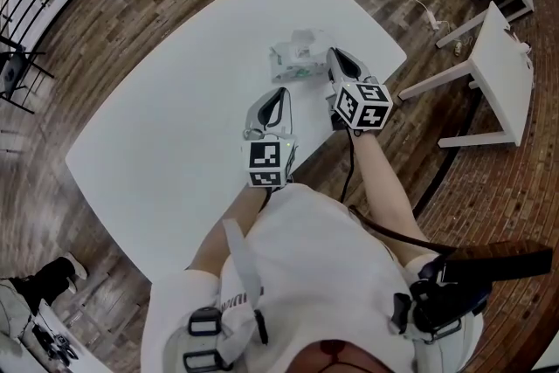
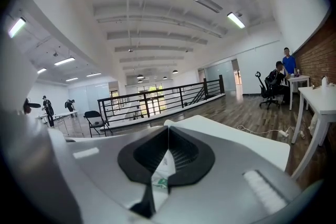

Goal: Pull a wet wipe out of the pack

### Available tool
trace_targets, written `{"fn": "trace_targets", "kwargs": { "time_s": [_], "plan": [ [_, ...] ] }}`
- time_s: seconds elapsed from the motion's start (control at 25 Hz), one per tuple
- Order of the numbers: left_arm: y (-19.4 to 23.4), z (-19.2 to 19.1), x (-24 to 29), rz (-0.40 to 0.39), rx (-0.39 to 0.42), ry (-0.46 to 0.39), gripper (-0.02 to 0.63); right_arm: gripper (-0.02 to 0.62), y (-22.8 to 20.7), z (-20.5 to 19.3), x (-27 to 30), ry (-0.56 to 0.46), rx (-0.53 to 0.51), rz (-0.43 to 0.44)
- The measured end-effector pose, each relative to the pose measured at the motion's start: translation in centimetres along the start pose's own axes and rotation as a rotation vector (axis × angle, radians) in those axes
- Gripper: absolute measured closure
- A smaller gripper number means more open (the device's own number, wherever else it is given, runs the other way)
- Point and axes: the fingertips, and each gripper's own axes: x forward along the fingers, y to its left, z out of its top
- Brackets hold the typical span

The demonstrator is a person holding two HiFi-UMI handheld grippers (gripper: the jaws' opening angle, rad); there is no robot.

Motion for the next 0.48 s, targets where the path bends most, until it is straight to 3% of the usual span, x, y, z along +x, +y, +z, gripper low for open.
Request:
{"fn": "trace_targets", "kwargs": {
  "time_s": [0.48],
  "plan": [
    [1.9, 0.6, -0.5, 0.035, -0.024, -0.007, 0.604, 0.588, 2.6, 6.5, -4.7, -0.199, 0.013, 0.06]
  ]
}}
